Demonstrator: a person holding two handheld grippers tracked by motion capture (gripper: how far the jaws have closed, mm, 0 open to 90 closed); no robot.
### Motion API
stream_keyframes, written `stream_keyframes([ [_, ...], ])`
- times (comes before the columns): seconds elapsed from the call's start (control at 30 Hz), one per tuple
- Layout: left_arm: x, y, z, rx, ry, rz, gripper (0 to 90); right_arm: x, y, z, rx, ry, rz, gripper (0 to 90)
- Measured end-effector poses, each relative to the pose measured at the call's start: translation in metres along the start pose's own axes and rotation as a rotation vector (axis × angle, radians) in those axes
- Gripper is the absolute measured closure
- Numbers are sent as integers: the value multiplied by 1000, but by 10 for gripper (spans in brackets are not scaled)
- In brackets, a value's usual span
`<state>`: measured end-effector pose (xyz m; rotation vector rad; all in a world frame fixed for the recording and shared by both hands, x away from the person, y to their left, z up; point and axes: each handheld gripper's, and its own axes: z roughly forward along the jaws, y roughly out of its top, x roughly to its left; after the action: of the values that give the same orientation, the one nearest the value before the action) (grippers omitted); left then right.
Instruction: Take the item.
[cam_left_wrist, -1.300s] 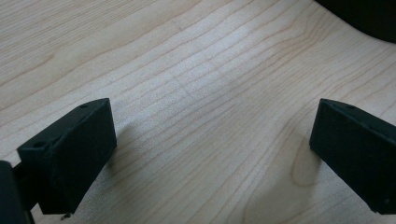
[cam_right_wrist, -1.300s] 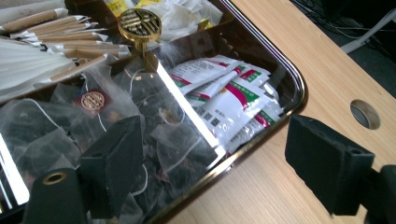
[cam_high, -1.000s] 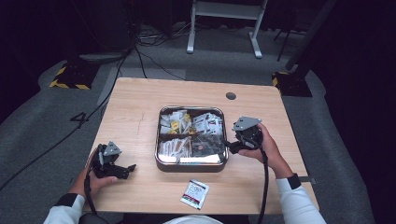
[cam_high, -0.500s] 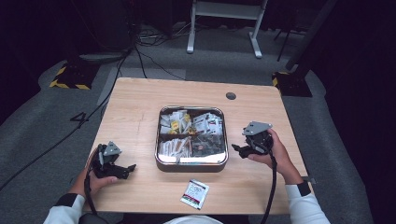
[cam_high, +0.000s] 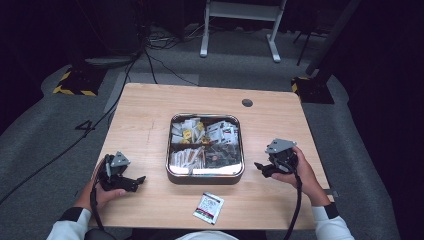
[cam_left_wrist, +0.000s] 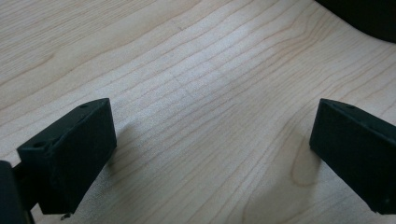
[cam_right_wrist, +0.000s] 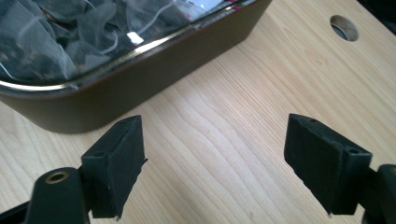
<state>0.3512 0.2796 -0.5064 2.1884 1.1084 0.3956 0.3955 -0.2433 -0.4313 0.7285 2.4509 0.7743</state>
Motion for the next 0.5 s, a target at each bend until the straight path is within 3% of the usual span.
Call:
stream_keyframes([
  [0.5, 0, 0, 0, 1, 0, -1, 7, -1, -46, -5, 13, 2, 22, 210],
])
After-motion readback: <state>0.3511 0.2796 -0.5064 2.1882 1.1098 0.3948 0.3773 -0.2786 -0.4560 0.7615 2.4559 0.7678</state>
